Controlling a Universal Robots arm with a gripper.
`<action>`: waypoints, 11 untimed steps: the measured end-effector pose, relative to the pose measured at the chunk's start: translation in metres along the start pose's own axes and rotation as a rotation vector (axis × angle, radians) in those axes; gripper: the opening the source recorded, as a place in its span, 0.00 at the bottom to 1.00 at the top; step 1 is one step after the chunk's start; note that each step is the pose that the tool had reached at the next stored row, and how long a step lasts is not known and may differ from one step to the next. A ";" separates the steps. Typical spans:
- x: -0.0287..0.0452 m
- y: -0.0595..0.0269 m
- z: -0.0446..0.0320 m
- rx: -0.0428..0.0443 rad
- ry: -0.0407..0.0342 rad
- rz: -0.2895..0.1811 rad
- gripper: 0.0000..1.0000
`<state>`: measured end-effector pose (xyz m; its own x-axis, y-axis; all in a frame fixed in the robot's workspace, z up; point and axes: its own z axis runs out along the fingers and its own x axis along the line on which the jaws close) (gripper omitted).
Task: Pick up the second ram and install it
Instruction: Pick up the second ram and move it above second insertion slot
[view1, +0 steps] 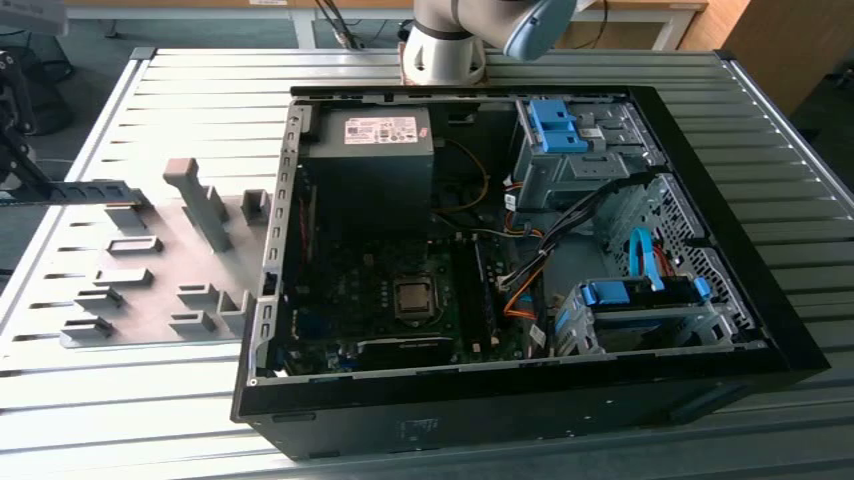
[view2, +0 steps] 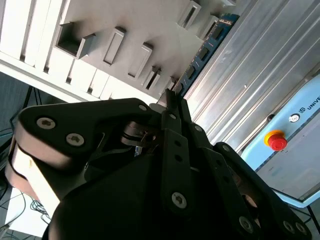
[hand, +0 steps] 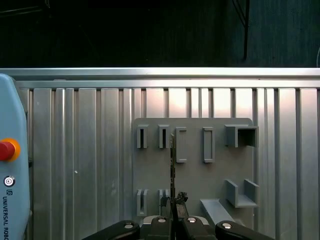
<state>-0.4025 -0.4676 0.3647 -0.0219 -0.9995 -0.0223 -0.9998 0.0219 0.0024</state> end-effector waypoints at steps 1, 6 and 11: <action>-0.0001 0.0000 -0.0024 0.0000 0.0000 0.000 0.14; -0.0005 0.0000 -0.0149 0.0001 0.0000 0.000 0.14; -0.0008 0.0001 -0.0262 -0.0001 0.0000 0.000 0.14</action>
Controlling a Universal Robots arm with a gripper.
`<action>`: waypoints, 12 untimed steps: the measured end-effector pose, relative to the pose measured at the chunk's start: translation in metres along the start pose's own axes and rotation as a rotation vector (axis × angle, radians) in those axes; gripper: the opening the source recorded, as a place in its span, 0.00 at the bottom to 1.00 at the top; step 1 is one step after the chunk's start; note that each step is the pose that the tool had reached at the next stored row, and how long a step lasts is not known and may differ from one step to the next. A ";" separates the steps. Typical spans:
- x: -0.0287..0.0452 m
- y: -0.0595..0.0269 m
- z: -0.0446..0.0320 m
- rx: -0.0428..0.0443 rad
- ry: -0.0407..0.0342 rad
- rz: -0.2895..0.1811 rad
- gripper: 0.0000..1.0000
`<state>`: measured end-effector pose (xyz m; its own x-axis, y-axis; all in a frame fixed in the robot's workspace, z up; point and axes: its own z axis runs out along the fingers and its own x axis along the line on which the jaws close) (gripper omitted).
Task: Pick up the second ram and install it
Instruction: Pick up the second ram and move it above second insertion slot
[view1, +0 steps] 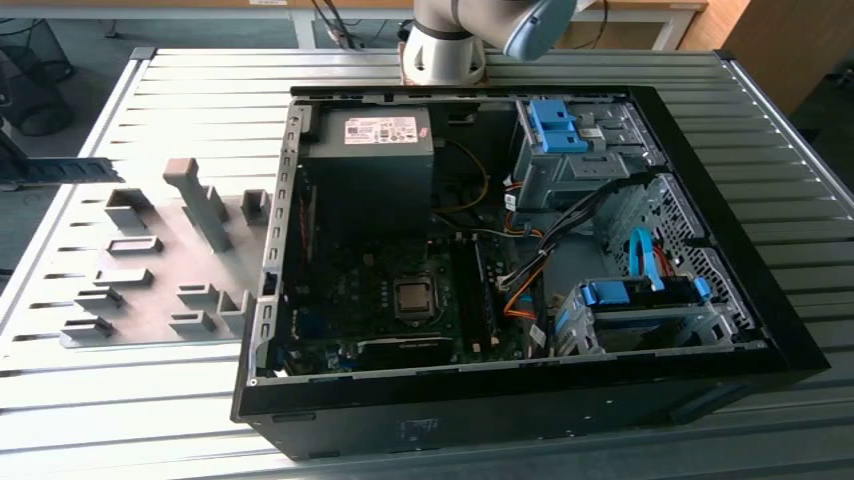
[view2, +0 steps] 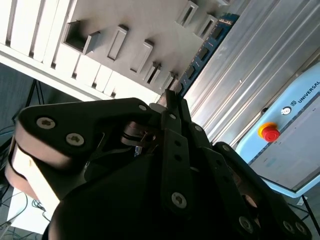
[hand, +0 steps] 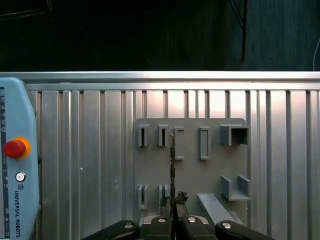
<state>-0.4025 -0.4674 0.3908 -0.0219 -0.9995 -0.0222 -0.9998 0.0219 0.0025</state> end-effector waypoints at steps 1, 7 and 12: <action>0.0000 0.0000 -0.0008 0.0001 -0.0001 0.000 0.14; -0.0001 0.0000 -0.0011 0.0001 -0.0001 0.000 0.14; -0.0001 -0.0045 -0.0011 0.0001 -0.0001 0.000 0.14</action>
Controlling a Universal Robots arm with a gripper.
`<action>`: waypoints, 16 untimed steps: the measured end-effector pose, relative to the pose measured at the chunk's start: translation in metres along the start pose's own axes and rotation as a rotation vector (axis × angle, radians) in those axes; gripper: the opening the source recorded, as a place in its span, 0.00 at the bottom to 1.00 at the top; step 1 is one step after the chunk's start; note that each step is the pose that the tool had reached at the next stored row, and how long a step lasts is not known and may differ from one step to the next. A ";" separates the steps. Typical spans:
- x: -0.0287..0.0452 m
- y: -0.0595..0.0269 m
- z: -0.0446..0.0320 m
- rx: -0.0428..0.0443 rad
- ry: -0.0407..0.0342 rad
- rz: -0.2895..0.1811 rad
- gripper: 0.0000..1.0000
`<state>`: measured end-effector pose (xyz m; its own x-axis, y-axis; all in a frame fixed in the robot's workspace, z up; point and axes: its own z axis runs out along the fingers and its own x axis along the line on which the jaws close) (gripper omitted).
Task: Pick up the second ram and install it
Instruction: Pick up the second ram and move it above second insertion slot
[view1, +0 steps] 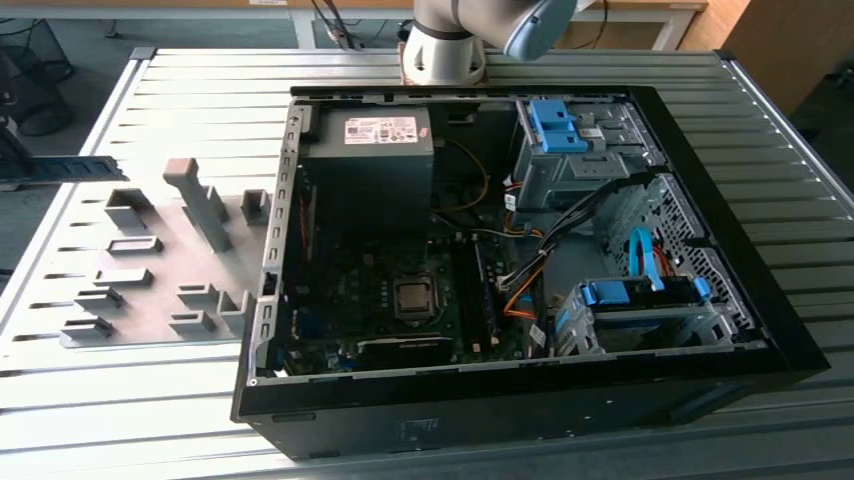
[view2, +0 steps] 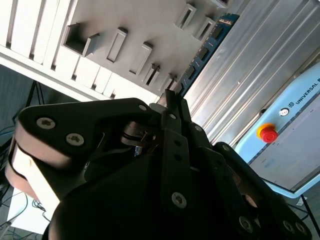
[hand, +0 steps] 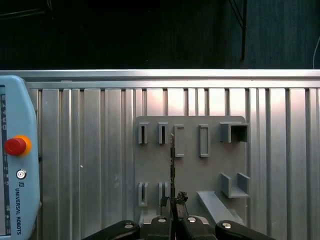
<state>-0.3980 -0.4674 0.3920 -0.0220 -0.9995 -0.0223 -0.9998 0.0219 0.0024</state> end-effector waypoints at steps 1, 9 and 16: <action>0.0000 -0.0011 0.0000 0.0000 0.0000 0.000 0.14; -0.0002 -0.0095 0.0000 0.0000 0.0000 0.000 0.14; -0.0004 -0.0173 0.0000 0.0000 0.0000 0.000 0.14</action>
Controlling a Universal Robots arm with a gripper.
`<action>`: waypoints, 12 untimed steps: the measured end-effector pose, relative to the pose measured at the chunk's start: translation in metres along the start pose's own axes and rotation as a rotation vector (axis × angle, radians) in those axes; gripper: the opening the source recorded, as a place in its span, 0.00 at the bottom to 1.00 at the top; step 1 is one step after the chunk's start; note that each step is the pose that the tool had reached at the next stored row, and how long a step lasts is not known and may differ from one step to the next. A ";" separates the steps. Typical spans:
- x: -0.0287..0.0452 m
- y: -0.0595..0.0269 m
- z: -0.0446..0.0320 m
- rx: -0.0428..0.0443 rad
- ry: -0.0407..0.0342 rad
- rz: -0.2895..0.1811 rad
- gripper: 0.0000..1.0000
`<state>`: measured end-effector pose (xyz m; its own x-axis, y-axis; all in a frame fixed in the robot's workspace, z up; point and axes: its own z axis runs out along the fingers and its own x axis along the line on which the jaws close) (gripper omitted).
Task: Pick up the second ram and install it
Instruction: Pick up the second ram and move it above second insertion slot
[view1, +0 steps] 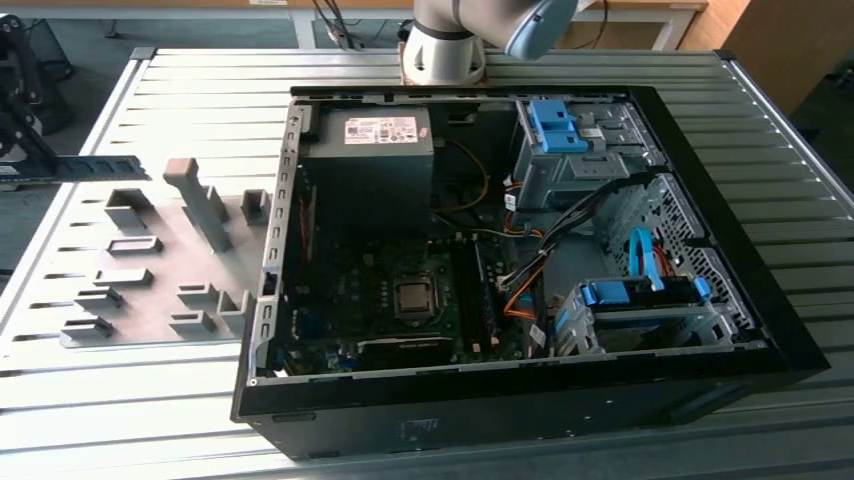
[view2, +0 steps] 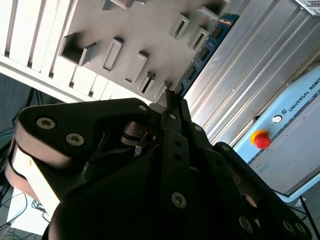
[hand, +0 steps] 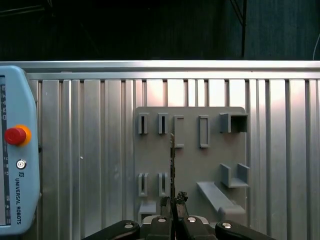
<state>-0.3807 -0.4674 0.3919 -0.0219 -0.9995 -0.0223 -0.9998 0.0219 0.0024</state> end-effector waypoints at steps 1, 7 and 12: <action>0.0000 -0.0010 0.0000 0.0000 0.0000 0.000 0.14; -0.0001 -0.0063 0.0000 0.0001 0.0000 0.000 0.14; -0.0002 -0.0102 0.0000 0.0001 0.0000 0.000 0.14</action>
<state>-0.3704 -0.4674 0.3919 -0.0220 -0.9995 -0.0223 -0.9998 0.0219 0.0023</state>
